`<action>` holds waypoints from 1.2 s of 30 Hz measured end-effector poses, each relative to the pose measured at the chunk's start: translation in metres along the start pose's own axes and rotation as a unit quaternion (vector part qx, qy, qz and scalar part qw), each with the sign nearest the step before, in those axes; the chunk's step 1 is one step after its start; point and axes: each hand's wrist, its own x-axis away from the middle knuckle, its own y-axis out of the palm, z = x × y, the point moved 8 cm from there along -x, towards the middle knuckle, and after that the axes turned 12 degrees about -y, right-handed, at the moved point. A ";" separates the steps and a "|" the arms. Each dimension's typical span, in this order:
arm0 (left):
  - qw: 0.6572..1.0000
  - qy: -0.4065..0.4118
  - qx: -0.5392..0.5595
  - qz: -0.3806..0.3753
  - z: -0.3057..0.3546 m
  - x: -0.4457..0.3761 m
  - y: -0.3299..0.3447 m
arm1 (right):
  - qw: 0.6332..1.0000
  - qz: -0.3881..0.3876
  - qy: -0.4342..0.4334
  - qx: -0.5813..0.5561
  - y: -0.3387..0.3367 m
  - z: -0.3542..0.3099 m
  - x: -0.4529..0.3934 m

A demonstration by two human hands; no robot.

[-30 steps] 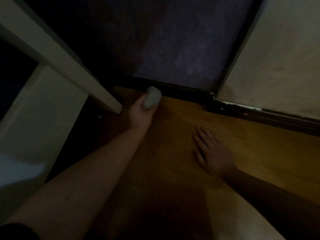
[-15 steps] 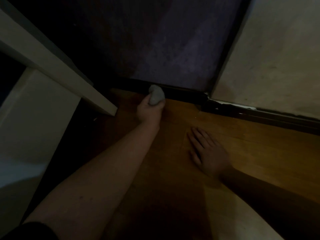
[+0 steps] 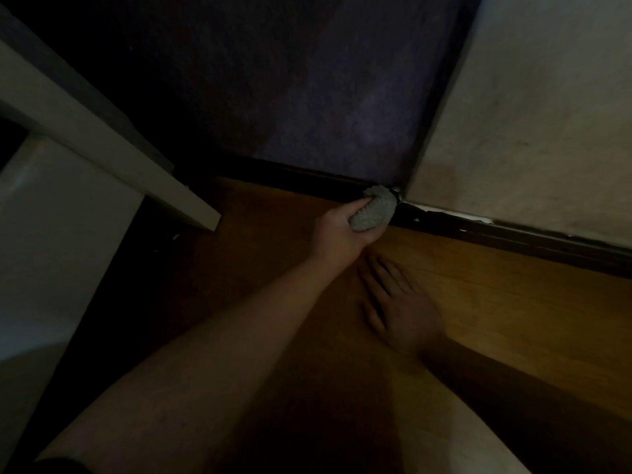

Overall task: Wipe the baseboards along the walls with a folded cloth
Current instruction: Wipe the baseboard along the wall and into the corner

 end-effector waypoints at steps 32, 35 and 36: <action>0.990 -0.037 -0.062 0.123 0.015 -0.003 -0.021 | 1.000 -0.003 -0.012 -0.029 0.002 0.003 0.002; 0.996 -0.020 -0.052 0.065 0.021 0.000 0.003 | 0.999 -0.003 -0.034 -0.037 0.001 0.003 0.004; 0.997 -0.021 -0.045 0.057 0.020 -0.002 0.004 | 0.998 -0.005 -0.043 -0.038 0.000 0.003 0.006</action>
